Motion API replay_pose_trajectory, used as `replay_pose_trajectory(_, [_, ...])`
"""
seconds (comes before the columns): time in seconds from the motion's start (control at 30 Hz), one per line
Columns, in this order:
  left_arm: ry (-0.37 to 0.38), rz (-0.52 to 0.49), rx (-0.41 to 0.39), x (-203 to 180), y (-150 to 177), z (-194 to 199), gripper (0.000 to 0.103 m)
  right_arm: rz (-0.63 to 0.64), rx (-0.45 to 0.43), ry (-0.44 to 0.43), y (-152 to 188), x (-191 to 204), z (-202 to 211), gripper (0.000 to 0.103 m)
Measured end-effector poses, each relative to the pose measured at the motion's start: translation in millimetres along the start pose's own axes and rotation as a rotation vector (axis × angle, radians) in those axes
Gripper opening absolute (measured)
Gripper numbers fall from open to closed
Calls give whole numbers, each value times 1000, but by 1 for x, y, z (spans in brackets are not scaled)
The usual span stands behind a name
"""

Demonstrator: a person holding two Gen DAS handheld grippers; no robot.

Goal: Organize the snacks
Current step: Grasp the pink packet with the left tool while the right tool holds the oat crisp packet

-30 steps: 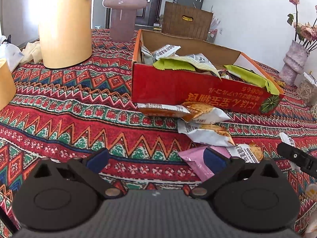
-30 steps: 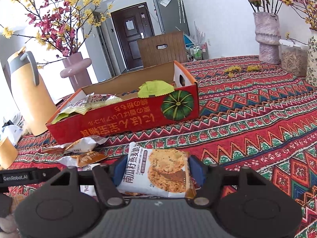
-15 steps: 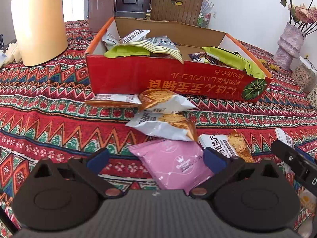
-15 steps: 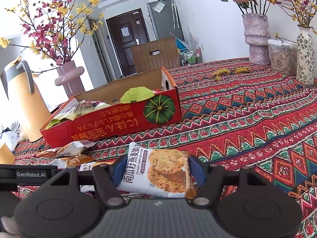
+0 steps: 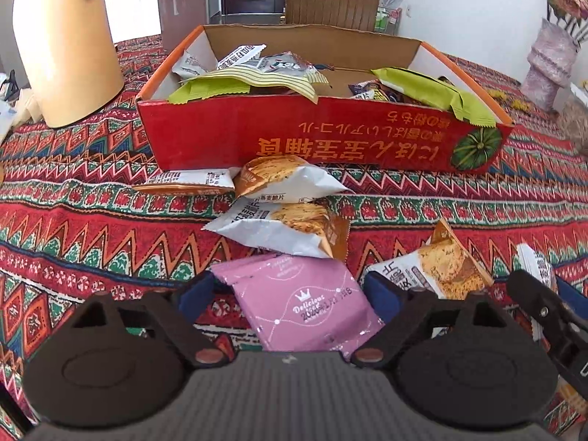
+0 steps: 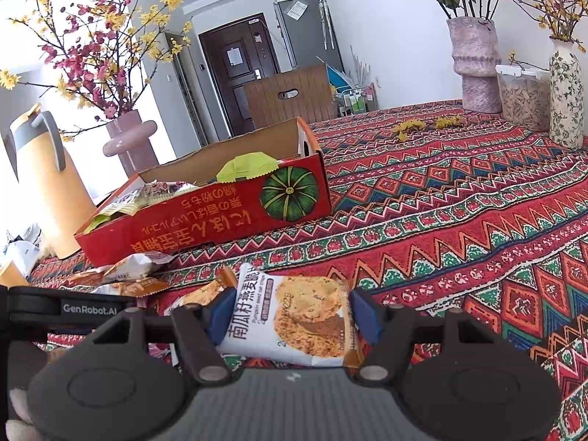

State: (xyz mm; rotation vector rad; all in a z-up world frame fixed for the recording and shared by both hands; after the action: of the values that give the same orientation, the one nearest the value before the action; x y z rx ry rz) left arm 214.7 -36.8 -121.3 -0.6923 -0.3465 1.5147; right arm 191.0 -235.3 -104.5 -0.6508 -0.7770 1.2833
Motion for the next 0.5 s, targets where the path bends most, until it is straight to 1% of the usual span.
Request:
replay_pose_trajectory(0.03, [-8,-29,-1,-3,1,2,68,1,1,-1,0,0,0,67])
replay_pose_trajectory(0.07, [-19,-54,-1,-4,1,3,64,2,1,-3,1,1,1,67])
replay_pose_trajectory(0.2, [-1,-87,0,-6,7,9,63,6,-5,-6,1,2,4,67])
replay_pose_trajectory(0.5, [30,-103,-36,-3,15,32,63,20,-18,-3,1,6,13,67])
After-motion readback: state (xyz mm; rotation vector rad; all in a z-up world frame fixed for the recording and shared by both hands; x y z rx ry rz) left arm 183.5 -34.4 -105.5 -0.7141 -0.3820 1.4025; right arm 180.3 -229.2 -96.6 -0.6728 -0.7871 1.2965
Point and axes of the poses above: each gripper's, at about its wrist camera, not at the fingertips, and z roughly against the way its jaws point, x to its left, y to its underside, the point moved 10 cm from there along -z, roughly the way its jaws point, and after that the axes turned 14 degrees about y, right-handed, at the moved point
